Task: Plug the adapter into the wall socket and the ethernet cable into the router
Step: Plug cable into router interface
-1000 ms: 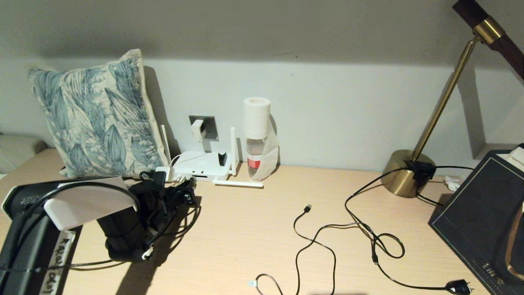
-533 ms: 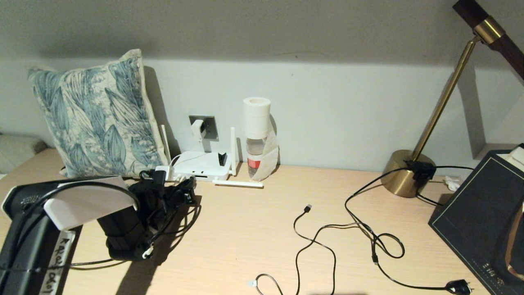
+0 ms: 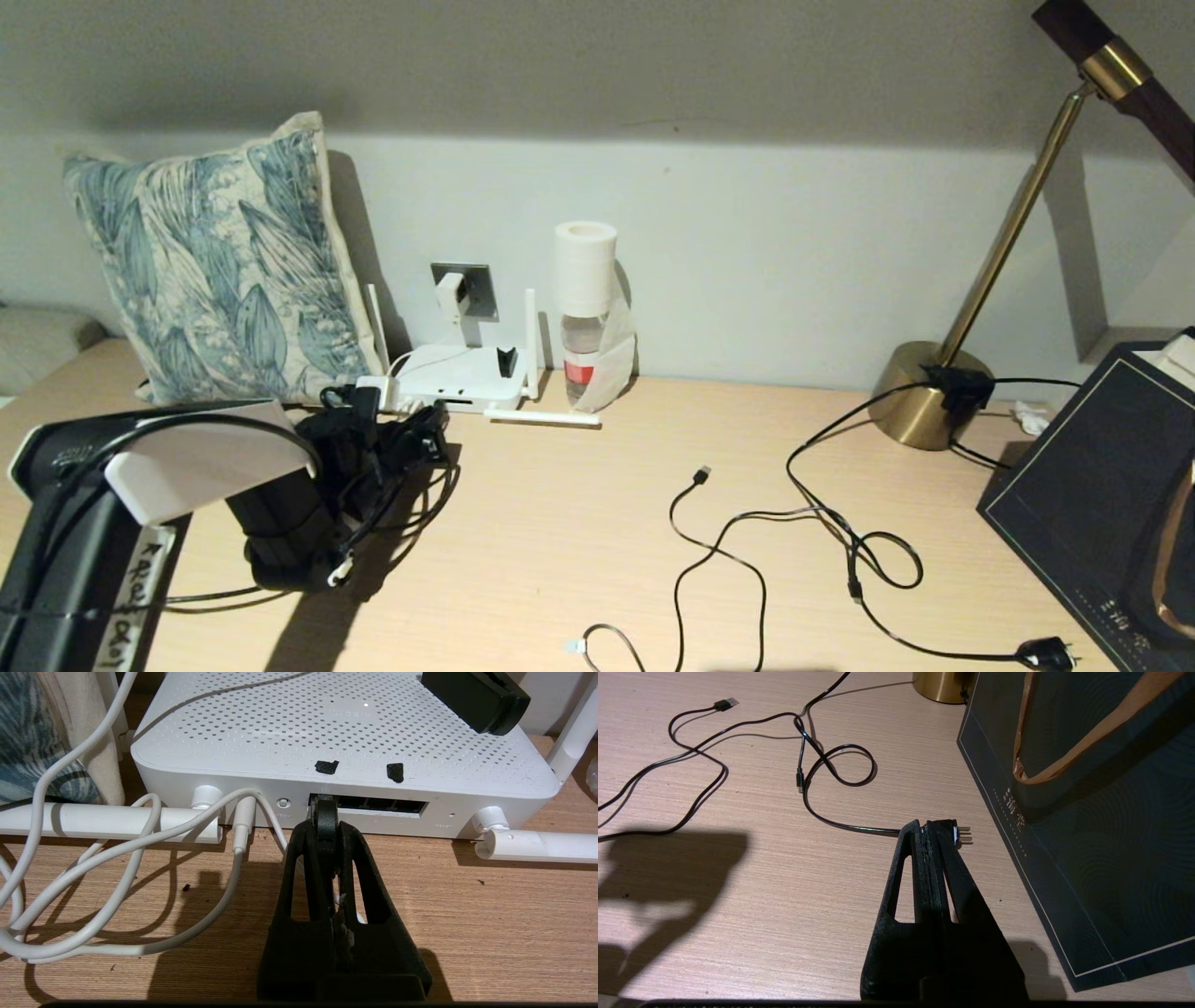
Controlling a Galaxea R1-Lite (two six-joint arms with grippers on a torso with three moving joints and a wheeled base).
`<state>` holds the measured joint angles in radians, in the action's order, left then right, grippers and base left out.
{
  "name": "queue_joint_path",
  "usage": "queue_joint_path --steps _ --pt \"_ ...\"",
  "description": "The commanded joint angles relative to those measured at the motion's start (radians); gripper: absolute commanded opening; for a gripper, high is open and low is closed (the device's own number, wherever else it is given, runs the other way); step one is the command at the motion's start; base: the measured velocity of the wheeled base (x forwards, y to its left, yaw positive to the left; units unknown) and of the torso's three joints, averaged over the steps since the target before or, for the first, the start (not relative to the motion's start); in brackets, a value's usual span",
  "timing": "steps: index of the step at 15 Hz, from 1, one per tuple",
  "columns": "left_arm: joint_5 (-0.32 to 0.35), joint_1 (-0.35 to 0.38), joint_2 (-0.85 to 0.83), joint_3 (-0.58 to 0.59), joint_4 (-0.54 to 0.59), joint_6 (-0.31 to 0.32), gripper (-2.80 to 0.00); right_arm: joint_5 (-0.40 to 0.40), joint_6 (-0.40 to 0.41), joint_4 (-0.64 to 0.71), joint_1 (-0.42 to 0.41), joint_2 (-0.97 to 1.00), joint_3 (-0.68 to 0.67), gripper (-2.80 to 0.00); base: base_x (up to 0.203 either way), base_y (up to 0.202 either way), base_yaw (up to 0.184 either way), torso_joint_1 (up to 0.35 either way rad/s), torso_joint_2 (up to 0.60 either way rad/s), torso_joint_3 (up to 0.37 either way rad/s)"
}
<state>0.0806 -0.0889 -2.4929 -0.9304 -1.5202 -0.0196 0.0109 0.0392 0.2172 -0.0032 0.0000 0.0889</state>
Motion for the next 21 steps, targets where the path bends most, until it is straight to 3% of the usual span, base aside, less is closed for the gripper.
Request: queue_joint_path --steps 1,21 --pt "0.001 0.0 -0.006 -0.002 -0.01 0.0 -2.8 0.0 0.001 0.002 0.0 0.0 0.0 -2.8 0.0 0.0 0.0 0.0 0.0 0.0" --pt "0.001 -0.005 -0.025 -0.062 -0.005 0.0 -2.8 0.0 0.001 0.001 0.0 0.001 0.0 -2.8 0.0 0.0 0.0 0.0 0.0 0.0"
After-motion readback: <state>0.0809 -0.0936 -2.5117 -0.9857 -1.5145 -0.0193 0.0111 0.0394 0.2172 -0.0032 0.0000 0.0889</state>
